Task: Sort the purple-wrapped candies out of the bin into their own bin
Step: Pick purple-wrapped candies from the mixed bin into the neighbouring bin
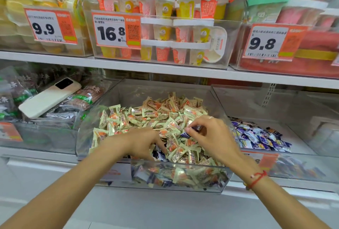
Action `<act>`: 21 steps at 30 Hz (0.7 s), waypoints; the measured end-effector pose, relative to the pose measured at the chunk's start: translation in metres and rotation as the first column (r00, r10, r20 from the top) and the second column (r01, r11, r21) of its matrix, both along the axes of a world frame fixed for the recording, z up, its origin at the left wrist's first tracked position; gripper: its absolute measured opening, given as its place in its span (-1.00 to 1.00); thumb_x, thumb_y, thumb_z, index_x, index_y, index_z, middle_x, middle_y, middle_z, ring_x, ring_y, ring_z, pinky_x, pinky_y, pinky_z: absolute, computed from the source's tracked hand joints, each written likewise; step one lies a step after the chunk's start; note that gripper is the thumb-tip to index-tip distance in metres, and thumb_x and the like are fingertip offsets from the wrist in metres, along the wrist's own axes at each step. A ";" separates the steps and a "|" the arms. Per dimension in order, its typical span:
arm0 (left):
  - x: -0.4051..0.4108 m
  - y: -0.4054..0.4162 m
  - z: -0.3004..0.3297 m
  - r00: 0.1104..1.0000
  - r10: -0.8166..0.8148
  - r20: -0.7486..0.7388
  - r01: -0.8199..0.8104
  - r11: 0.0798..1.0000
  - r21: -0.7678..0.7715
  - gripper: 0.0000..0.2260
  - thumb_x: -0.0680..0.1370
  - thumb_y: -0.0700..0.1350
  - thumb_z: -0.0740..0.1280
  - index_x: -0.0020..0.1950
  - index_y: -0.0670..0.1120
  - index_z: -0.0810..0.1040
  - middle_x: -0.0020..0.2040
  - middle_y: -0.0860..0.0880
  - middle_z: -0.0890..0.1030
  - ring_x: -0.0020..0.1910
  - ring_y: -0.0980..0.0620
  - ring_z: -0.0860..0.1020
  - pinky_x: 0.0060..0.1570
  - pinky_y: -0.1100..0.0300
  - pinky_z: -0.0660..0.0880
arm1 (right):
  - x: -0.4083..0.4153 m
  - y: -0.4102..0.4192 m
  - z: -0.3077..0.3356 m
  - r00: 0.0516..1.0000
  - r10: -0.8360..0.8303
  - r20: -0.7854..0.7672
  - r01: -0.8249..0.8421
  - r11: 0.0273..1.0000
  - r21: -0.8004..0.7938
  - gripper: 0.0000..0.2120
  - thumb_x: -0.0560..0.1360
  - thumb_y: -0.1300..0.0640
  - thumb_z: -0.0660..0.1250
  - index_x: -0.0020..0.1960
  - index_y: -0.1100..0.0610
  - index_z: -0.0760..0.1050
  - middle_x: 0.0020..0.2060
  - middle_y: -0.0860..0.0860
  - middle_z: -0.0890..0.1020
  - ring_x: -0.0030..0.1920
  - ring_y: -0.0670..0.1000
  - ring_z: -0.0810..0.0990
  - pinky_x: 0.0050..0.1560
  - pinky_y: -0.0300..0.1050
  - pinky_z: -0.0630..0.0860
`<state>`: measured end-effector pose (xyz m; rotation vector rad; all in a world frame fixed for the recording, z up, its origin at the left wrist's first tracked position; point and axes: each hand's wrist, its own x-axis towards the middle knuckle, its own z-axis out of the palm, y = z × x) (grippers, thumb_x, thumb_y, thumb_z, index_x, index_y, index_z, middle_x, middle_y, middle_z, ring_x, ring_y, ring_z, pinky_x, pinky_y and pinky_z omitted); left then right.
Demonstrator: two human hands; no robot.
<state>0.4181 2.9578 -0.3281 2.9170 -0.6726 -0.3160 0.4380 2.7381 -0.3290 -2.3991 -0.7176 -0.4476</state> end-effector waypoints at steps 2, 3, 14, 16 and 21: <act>0.009 -0.005 -0.004 0.998 -0.009 0.059 0.006 0.998 0.058 -0.73 0.41 0.05 0.48 0.10 0.14 0.63 -0.08 0.18 0.53 -0.03 0.11 0.47 -0.11 0.14 0.47 | 0.001 0.002 0.002 1.000 0.005 0.013 -0.005 1.000 -0.028 -0.88 0.50 -0.03 0.38 -0.12 -0.02 0.65 -0.41 -0.21 0.56 -0.34 -0.23 0.55 -0.35 -0.42 0.35; 0.011 -0.005 -0.007 0.994 -0.007 0.113 -0.002 0.997 0.072 -0.76 0.41 0.07 0.47 0.07 0.13 0.64 -0.09 0.16 0.55 -0.02 0.09 0.47 -0.13 0.14 0.46 | 0.000 0.002 0.004 1.000 0.015 0.018 -0.015 0.999 -0.031 -0.88 0.50 -0.03 0.38 -0.12 -0.03 0.65 -0.41 -0.21 0.56 -0.32 -0.24 0.55 -0.34 -0.43 0.33; -0.020 -0.047 0.028 0.938 0.235 0.253 -0.031 0.788 -0.615 -0.81 0.50 0.16 0.30 0.08 0.19 0.52 -0.04 0.29 0.57 -0.05 0.36 0.52 -0.06 0.30 0.51 | -0.026 -0.102 0.014 0.920 -0.217 0.327 0.072 0.912 0.404 -0.93 0.47 0.04 0.41 -0.11 0.03 0.61 -0.23 -0.10 0.64 -0.22 -0.12 0.58 -0.21 -0.39 0.44; -0.014 -0.092 0.040 0.923 0.193 0.332 0.059 0.784 -0.618 -0.82 0.54 0.12 0.29 0.12 0.18 0.53 -0.07 0.29 0.56 -0.06 0.34 0.51 -0.09 0.33 0.48 | -0.012 -0.126 0.008 0.892 -0.348 0.289 0.199 0.876 0.439 -0.95 0.48 0.05 0.38 -0.12 0.01 0.59 -0.23 -0.06 0.63 -0.23 -0.08 0.58 -0.21 -0.35 0.45; 0.036 -0.197 0.039 0.841 0.062 0.537 0.145 0.931 -0.334 -0.78 0.60 0.03 0.24 0.22 0.05 0.52 0.05 0.07 0.60 0.08 0.02 0.49 0.04 0.09 0.37 | 0.031 -0.171 -0.012 0.866 -0.462 0.191 0.434 0.885 0.172 -0.93 0.51 0.13 0.38 -0.10 -0.03 0.59 -0.12 -0.07 0.62 -0.16 0.00 0.61 -0.20 -0.13 0.48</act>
